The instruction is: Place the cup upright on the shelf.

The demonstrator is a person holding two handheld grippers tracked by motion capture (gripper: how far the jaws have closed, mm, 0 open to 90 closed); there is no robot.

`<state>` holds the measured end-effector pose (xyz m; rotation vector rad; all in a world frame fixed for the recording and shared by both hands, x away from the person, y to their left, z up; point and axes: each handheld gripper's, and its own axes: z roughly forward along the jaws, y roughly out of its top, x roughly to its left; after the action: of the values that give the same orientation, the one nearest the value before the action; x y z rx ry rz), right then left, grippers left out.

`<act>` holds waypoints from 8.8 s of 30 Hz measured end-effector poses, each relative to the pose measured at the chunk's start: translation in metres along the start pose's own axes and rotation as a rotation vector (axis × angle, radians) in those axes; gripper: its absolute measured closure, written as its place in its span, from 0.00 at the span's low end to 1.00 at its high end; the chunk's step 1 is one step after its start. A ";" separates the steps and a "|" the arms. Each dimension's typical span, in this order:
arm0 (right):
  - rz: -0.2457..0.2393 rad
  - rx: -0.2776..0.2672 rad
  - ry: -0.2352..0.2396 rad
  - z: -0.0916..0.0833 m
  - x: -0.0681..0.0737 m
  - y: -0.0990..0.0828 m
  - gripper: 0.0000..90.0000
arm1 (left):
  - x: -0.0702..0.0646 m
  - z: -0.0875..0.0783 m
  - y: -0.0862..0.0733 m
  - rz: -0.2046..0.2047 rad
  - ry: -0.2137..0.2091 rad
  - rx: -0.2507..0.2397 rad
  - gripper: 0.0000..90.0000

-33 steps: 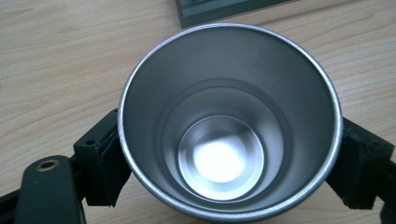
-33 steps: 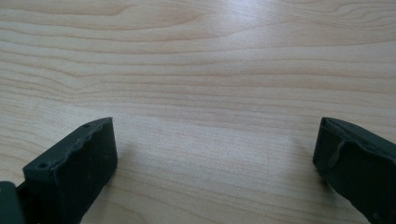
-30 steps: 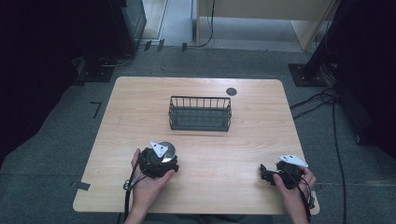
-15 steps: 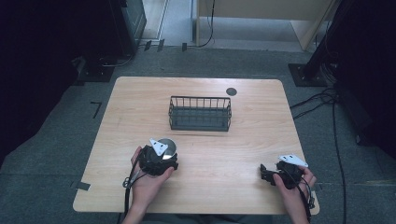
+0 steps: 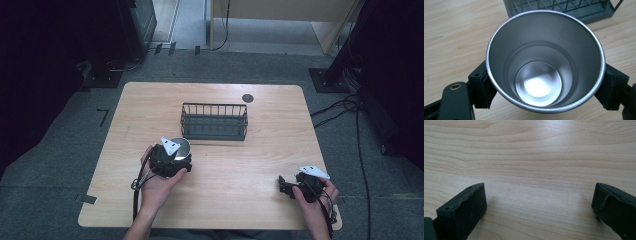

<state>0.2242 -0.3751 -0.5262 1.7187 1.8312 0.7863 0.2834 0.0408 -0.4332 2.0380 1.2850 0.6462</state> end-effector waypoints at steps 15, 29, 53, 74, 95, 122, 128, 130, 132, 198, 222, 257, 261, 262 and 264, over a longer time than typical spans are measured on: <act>0.002 0.000 0.000 0.000 0.000 0.000 0.00 | -0.002 0.002 0.037 0.029 -0.004 -0.029 0.21; 0.002 -0.001 0.000 0.000 0.000 0.000 0.00 | -0.004 0.007 0.070 0.053 -0.019 -0.047 0.21; 0.001 -0.001 -0.001 0.000 0.000 0.000 0.00 | -0.001 0.021 0.109 0.055 -0.004 -0.069 0.21; 0.002 0.000 0.000 0.000 0.000 0.000 0.00 | 0.003 0.048 0.134 0.041 0.012 -0.070 0.21; 0.002 0.000 0.000 0.000 0.000 0.000 0.00 | 0.001 0.087 0.124 0.052 0.039 -0.016 0.21; 0.002 0.000 0.000 0.000 0.000 0.000 0.00 | 0.003 0.108 0.111 0.020 0.043 0.026 0.21; 0.002 0.000 0.000 0.000 0.000 0.000 0.00 | 0.003 0.108 0.111 0.027 0.027 0.035 0.13; 0.002 0.000 0.000 0.000 0.000 0.000 0.00 | 0.004 0.106 0.112 0.017 0.016 0.031 0.10; 0.002 0.000 0.000 0.000 0.000 0.000 0.00 | 0.005 0.104 0.112 0.011 0.009 0.021 0.08; -0.002 -0.001 0.000 0.000 0.000 0.000 0.00 | 0.085 0.017 0.032 -0.185 0.058 -0.064 0.02; -0.004 -0.001 -0.001 0.000 0.000 0.000 0.00 | 0.104 0.019 -0.050 -0.268 0.112 0.028 0.02; -0.002 -0.002 -0.001 0.000 0.000 0.000 0.00 | 0.123 0.004 -0.124 -0.296 0.214 0.068 0.04; -0.002 -0.002 -0.001 0.000 0.000 0.000 0.00 | 0.122 0.005 -0.123 -0.299 0.218 0.069 0.04; -0.002 -0.002 0.000 0.000 0.000 0.000 0.00 | 0.122 0.006 -0.123 -0.300 0.219 0.069 0.04; -0.002 -0.002 -0.001 0.000 0.000 0.000 0.00 | 0.121 0.007 -0.122 -0.302 0.220 0.069 0.04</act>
<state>0.2242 -0.3751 -0.5264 1.7152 1.8311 0.7864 0.2632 0.1884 -0.5185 1.8107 1.7231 0.7048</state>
